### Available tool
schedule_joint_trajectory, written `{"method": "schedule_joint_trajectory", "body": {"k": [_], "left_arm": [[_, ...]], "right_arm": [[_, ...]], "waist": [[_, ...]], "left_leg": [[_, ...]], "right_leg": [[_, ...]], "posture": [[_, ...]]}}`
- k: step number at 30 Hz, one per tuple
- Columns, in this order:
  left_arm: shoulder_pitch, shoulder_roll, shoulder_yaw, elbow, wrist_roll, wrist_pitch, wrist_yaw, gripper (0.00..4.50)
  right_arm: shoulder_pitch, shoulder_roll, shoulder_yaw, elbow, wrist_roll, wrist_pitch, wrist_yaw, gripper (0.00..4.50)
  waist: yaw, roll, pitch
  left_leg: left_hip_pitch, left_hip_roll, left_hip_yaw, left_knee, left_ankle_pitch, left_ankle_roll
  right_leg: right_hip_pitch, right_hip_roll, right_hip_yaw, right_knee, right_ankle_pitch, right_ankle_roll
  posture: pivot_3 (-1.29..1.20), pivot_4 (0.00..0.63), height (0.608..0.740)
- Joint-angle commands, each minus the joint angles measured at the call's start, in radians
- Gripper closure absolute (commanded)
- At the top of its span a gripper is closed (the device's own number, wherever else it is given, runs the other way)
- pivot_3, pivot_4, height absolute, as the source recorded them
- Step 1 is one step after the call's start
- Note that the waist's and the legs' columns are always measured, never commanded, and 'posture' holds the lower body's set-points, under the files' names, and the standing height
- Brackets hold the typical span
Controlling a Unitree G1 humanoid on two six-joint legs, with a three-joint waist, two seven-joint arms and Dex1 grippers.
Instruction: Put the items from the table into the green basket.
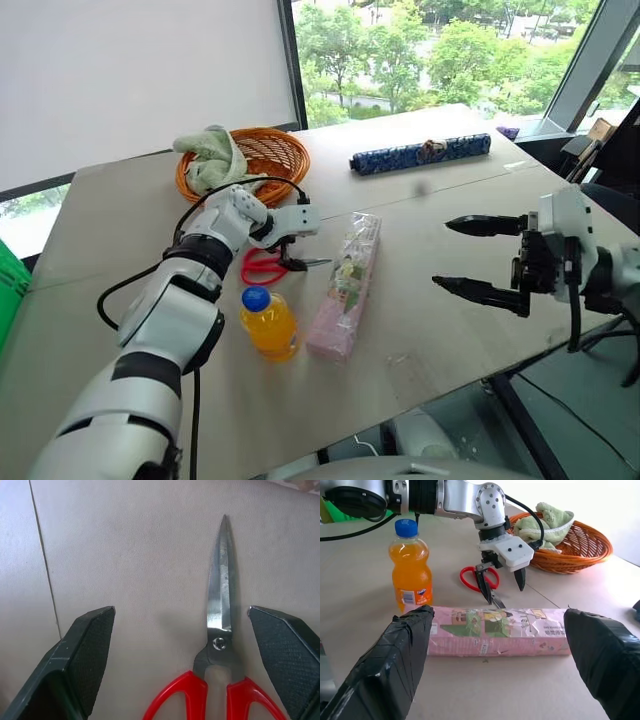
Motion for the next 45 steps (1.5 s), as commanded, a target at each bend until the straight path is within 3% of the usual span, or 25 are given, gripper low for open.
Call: {"method": "schedule_joint_trajectory", "body": {"k": [1, 11, 14, 20, 22, 30, 34, 40, 45], "left_arm": [[0.009, 0.010, -0.016, 0.028, 0.054, 0.001, -0.001, 0.10], [0.058, 0.049, -0.004, -0.049, 0.062, 0.053, -0.111, 0.10], [0.083, 0.055, -0.012, -0.062, 0.071, 0.057, -0.136, 0.81], [0.135, 0.076, -0.026, -0.093, 0.101, 0.044, -0.128, 3.68], [0.147, 0.083, -0.015, -0.107, 0.097, 0.048, -0.117, 4.41], [0.253, 0.212, 0.222, -0.380, -0.065, 0.258, -0.094, 4.41], [0.352, 0.324, 0.374, -0.486, -0.099, 0.411, 0.052, 4.41], [0.431, 0.439, 0.476, -0.465, -0.070, 0.578, 0.275, 4.41], [0.396, 0.458, 0.508, -0.260, -0.099, 0.477, 0.352, 4.41]], "right_arm": [[-0.064, -0.031, -0.012, 0.019, 0.022, 0.008, 0.022, 0.00], [-0.292, -0.069, 0.085, 0.127, 0.028, 0.102, 0.055, 0.00], [-0.321, -0.064, 0.102, 0.139, 0.023, 0.100, 0.069, 0.00], [-0.329, -0.058, 0.104, 0.122, 0.034, 0.111, 0.066, 0.00], [-0.326, -0.054, 0.103, 0.116, 0.036, 0.113, 0.061, 0.00], [-0.309, -0.035, 0.099, 0.089, 0.054, 0.118, 0.038, 0.00], [-0.321, -0.008, 0.124, 0.096, 0.043, 0.107, 0.034, 0.00], [-0.360, 0.029, 0.160, 0.135, 0.028, 0.090, 0.058, 0.00], [-0.395, 0.060, 0.198, 0.180, -0.001, 0.067, 0.091, 0.00]], "waist": [[-0.010, 0.000, 0.000], [-0.037, 0.000, 0.000], [-0.037, 0.001, 0.000], [-0.034, 0.003, -0.002], [-0.036, 0.003, -0.002], [-0.063, 0.004, -0.003], [-0.060, 0.001, -0.001], [0.005, 0.001, -0.001], [0.071, -0.002, 0.000]], "left_leg": [[0.002, 0.000, 0.000, 0.000, 0.000, 0.000], [0.010, 0.001, -0.002, -0.004, 0.000, 0.000], [0.010, 0.001, -0.001, -0.005, -0.001, 0.002], [0.013, 0.001, -0.001, -0.006, -0.002, 0.002], [0.016, 0.002, -0.002, -0.005, -0.002, 0.002], [0.016, 0.002, -0.002, -0.004, -0.002, 0.002], [0.007, 0.002, -0.002, -0.005, -0.002, 0.002], [-0.003, 0.000, -0.010, -0.004, -0.002, 0.002], [-0.004, -0.001, -0.011, -0.002, -0.002, 0.002]], "right_leg": [[0.001, 0.000, 0.000, 0.000, 0.000, 0.000], [0.007, 0.000, 0.005, -0.001, 0.000, 0.001], [0.006, 0.001, 0.006, -0.001, 0.000, 0.001], [0.007, 0.000, 0.006, -0.001, -0.001, 0.002], [0.011, 0.000, 0.008, 0.000, -0.001, 0.001], [0.010, 0.001, 0.013, 0.000, 0.001, 0.002], [-0.002, 0.002, 0.014, 0.002, 0.001, 0.003], [-0.006, 0.000, 0.007, 0.000, 0.001, 0.003], [-0.006, -0.002, 0.003, 0.000, 0.001, 0.003]], "posture": [[-0.27, 0.000, 0.740], [-0.22, 0.000, 0.740], [-0.22, 0.000, 0.740], [-0.22, 0.000, 0.740], [-0.22, 0.000, 0.740], [-0.20, 0.000, 0.740], [-0.16, 0.000, 0.740], [-0.09, 0.000, 0.740], [-0.03, 0.000, 0.740]]}}
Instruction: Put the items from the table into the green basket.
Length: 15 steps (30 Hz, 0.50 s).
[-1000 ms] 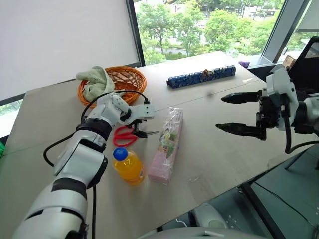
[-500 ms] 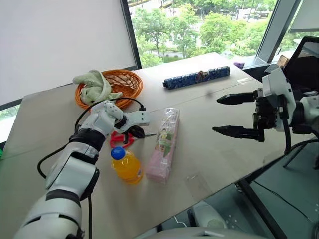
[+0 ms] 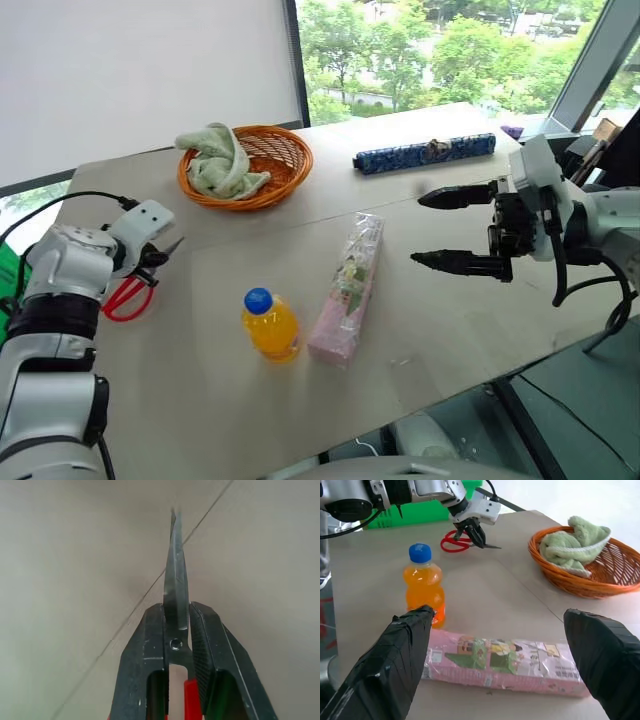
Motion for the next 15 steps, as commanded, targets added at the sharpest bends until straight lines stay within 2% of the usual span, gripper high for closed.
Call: {"method": "schedule_joint_trajectory", "body": {"k": [1, 2, 4, 5, 9, 10, 11, 13, 15], "left_arm": [[-0.070, 0.022, 0.030, 0.205, -0.016, -0.149, 0.062, 4.41], [-0.088, 0.024, 0.024, 0.269, -0.016, -0.217, 0.064, 4.41], [-0.133, 0.026, 0.026, 0.361, -0.025, -0.275, 0.068, 3.41], [-0.154, 0.028, 0.028, 0.386, -0.028, -0.301, 0.074, 3.08], [-0.184, 0.029, 0.066, 0.361, -0.088, -0.337, 0.027, 1.30], [-0.164, 0.031, 0.082, 0.301, -0.120, -0.318, -0.019, 1.03], [-0.129, 0.033, 0.102, 0.218, -0.161, -0.292, -0.070, 1.03], [0.013, 0.029, 0.197, -0.091, -0.322, -0.127, -0.179, 1.03], [0.190, 0.017, 0.320, -0.401, -0.466, 0.039, -0.215, 1.03]], "right_arm": [[-0.040, 0.020, 0.013, 0.025, -0.027, -0.037, 0.028, 0.00], [-0.045, 0.026, 0.022, 0.035, -0.037, -0.044, 0.034, 0.00], [-0.051, 0.033, 0.029, 0.044, -0.049, -0.049, 0.043, 0.00], [-0.048, 0.030, 0.028, 0.043, -0.053, -0.050, 0.049, 0.00], [-0.027, 0.017, 0.006, 0.025, -0.049, -0.040, 0.055, 0.00], [-0.020, 0.016, 0.001, 0.020, -0.049, -0.038, 0.053, 0.00], [-0.012, 0.014, -0.003, 0.014, -0.048, -0.037, 0.050, 0.00], [0.015, 0.010, -0.013, -0.005, -0.046, -0.035, 0.042, 0.00], [0.043, 0.003, -0.024, -0.025, -0.046, -0.035, 0.034, 0.00]], "waist": [[0.028, 0.000, 0.000], [0.040, 0.000, 0.000], [0.061, 0.000, 0.000], [0.072, -0.001, 0.000], [0.101, -0.002, -0.001], [0.104, -0.002, -0.001], [0.104, -0.002, -0.001], [0.100, -0.002, -0.002], [0.090, -0.002, -0.002]], "left_leg": [[0.000, 0.000, 0.000, 0.001, 0.000, 0.000], [0.000, 0.000, 0.000, 0.001, 0.000, 0.000], [0.000, 0.000, 0.000, 0.002, 0.000, 0.000], [0.000, 0.000, 0.001, 0.002, 0.000, 0.000], [-0.002, 0.000, 0.003, 0.003, 0.000, 0.000], [-0.002, 0.000, 0.004, 0.003, 0.000, 0.000], [-0.003, 0.000, 0.004, 0.003, 0.000, 0.000], [-0.003, 0.000, 0.005, 0.002, 0.000, 0.000], [-0.002, 0.001, 0.004, 0.002, 0.000, 0.000]], "right_leg": [[0.000, 0.000, -0.001, 0.000, 0.000, 0.000], [0.000, 0.000, -0.001, 0.001, 0.000, 0.000], [0.000, 0.001, -0.002, 0.001, 0.001, -0.001], [0.000, 0.001, -0.003, 0.001, 0.002, -0.003], [0.000, 0.000, -0.004, 0.000, 0.002, -0.005], [0.000, 0.000, -0.004, 0.000, 0.002, -0.005], [0.000, 0.000, -0.004, 0.000, 0.002, -0.005], [0.000, -0.001, -0.003, 0.000, 0.002, -0.005], [-0.001, -0.002, -0.002, 0.000, 0.002, -0.005]], "posture": [[-0.03, 0.000, 0.740], [-0.03, 0.000, 0.740], [-0.05, 0.000, 0.740], [-0.06, 0.000, 0.740], [-0.05, 0.000, 0.740], [-0.07, 0.000, 0.740], [-0.07, 0.000, 0.740], [-0.09, 0.000, 0.740], [-0.10, 0.000, 0.740]]}}
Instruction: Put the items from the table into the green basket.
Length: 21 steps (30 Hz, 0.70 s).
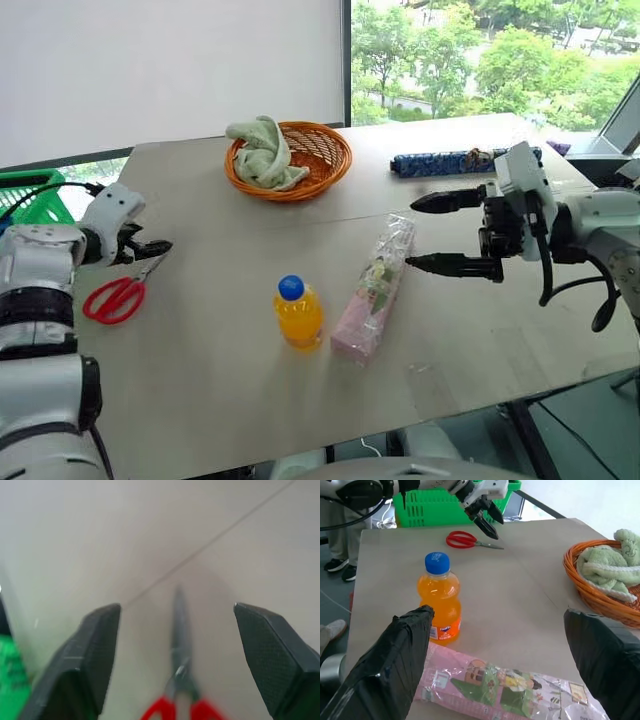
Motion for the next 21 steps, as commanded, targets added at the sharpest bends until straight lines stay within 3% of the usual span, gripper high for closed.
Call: {"method": "schedule_joint_trajectory", "body": {"k": [1, 2, 5, 8, 9, 10, 12, 15, 21], "left_arm": [[0.246, -0.010, 0.218, -0.537, -0.262, 0.283, -0.071, 1.03], [0.312, -0.040, 0.288, -0.641, -0.325, 0.341, -0.055, 1.03], [0.501, -0.217, 0.481, -0.892, -0.391, 0.291, 0.089, 1.03], [0.645, -0.273, 0.620, -0.994, -0.599, 0.359, -0.013, 1.03], [0.702, -0.285, 0.646, -1.036, -0.644, 0.363, -0.037, 0.52], [0.742, -0.289, 0.658, -1.066, -0.667, 0.360, -0.043, 0.48], [0.812, -0.311, 0.663, -1.134, -0.705, 0.360, -0.031, 0.04], [0.961, -0.397, 0.578, -1.270, -0.620, 0.204, -0.014, 0.04], [1.047, -0.423, 0.423, -1.318, -0.570, 0.143, 0.042, 0.04]], "right_arm": [[0.034, -0.022, -0.057, -0.057, 0.013, -0.004, -0.016, 0.00], [0.044, -0.024, -0.064, -0.066, 0.018, -0.001, -0.022, 0.00], [0.074, -0.023, -0.080, -0.086, 0.033, 0.007, -0.040, 0.00], [0.094, -0.021, -0.073, -0.096, 0.040, 0.009, -0.040, 0.00], [0.098, -0.025, -0.069, -0.095, 0.038, 0.007, -0.031, 0.00], [0.102, -0.028, -0.067, -0.094, 0.036, 0.006, -0.025, 0.00], [0.102, -0.036, -0.061, -0.085, 0.027, -0.001, -0.009, 0.00], [0.094, -0.053, -0.038, -0.058, -0.003, -0.023, 0.036, 0.00], [0.070, -0.045, -0.026, -0.041, -0.007, -0.027, 0.061, 0.00]], "waist": [[-0.018, 0.000, 0.000], [-0.025, 0.000, 0.000], [-0.039, 0.001, -0.001], [-0.049, -0.002, -0.002], [-0.048, -0.002, -0.002], [-0.047, -0.002, -0.002], [-0.042, -0.001, -0.002], [-0.033, 0.000, -0.002], [-0.009, -0.002, -0.002]], "left_leg": [[0.000, 0.000, -0.001, 0.000, 0.000, 0.000], [0.001, 0.000, 0.000, 0.000, 0.000, 0.000], [0.003, -0.001, 0.000, 0.000, -0.001, 0.001], [0.005, -0.001, -0.001, 0.000, 0.000, 0.001], [0.006, 0.001, -0.002, 0.001, 0.000, 0.001], [0.007, 0.001, -0.002, 0.001, 0.000, 0.001], [0.009, 0.001, -0.001, 0.001, 0.000, 0.000], [0.017, 0.001, 0.002, 0.001, 0.000, 0.000], [0.020, 0.000, 0.008, 0.000, 0.000, 0.000]], "right_leg": [[0.000, -0.005, 0.001, 0.000, 0.000, 0.000], [0.000, -0.008, 0.001, 0.001, 0.000, 0.000], [0.001, -0.010, 0.002, 0.001, 0.000, 0.001], [0.002, -0.007, 0.001, 0.002, 0.000, 0.001], [0.003, -0.005, 0.000, 0.002, 0.000, 0.000], [0.004, -0.005, -0.001, 0.002, 0.000, -0.001], [0.006, -0.005, -0.001, 0.002, -0.004, -0.001], [0.014, -0.007, -0.001, -0.001, -0.004, 0.000], [0.018, -0.011, 0.001, -0.004, -0.005, 0.000]], "posture": [[-0.10, 0.000, 0.740], [-0.10, 0.000, 0.740], [-0.09, 0.000, 0.740], [-0.06, 0.000, 0.740], [-0.04, 0.000, 0.740], [-0.04, 0.000, 0.740], [-0.03, 0.000, 0.740], [0.00, 0.000, 0.740], [0.01, 0.000, 0.740]]}}
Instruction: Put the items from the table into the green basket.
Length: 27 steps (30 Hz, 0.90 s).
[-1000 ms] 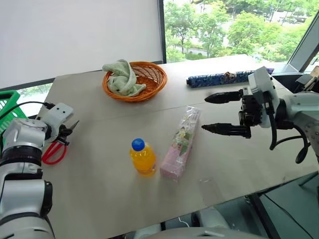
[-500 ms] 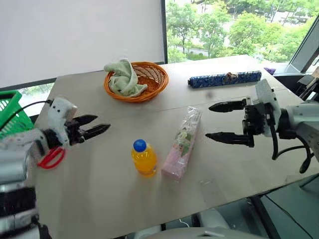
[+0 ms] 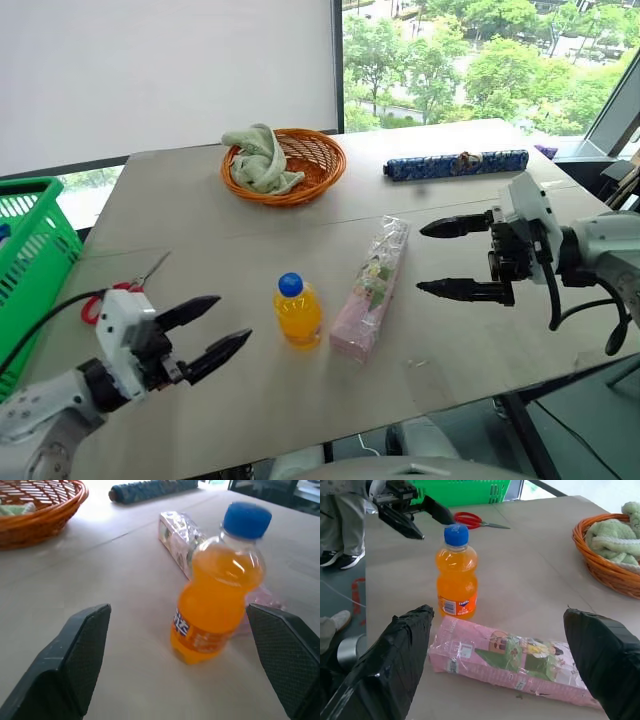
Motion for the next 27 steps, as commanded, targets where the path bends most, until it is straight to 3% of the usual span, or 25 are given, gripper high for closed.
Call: {"method": "schedule_joint_trajectory", "body": {"k": [1, 16, 23, 27], "left_arm": [[0.001, -0.010, -0.068, -0.048, 0.008, -0.048, 0.044, 0.04], [-0.163, 0.022, -0.397, 0.152, 0.161, -0.225, 0.052, 0.04], [-0.223, 0.028, -0.463, 0.208, 0.174, -0.246, 0.055, 0.04], [-0.228, 0.022, -0.464, 0.216, 0.174, -0.259, 0.071, 1.56]], "right_arm": [[-0.041, -0.002, -0.002, 0.000, 0.000, -0.015, 0.018, 0.00], [-0.060, -0.045, 0.005, -0.007, -0.021, -0.044, 0.110, 0.00], [-0.062, -0.037, 0.001, -0.034, 0.021, -0.078, 0.178, 0.00], [-0.079, -0.015, 0.018, -0.022, 0.011, -0.101, 0.183, 0.00]], "waist": [[0.006, 0.000, 0.000], [0.014, 0.001, 0.001], [0.010, 0.002, 0.001], [0.006, 0.002, 0.001]], "left_leg": [[0.000, 0.000, 0.001, 0.000, 0.000, 0.000], [-0.002, 0.001, 0.009, -0.001, 0.000, 0.001], [-0.002, 0.001, 0.012, -0.002, -0.001, 0.002], [-0.002, 0.001, 0.012, -0.002, -0.001, 0.002]], "right_leg": [[0.000, 0.000, 0.000, 0.000, 0.000, 0.000], [-0.003, 0.006, 0.005, 0.000, 0.000, 0.000], [-0.005, 0.008, 0.009, 0.000, 0.000, 0.000], [-0.005, 0.007, 0.009, 0.000, 0.000, 0.000]], "posture": [[0.01, 0.000, 0.740], [-0.05, 0.000, 0.740], [-0.06, 0.000, 0.740], [-0.05, 0.000, 0.740]]}}
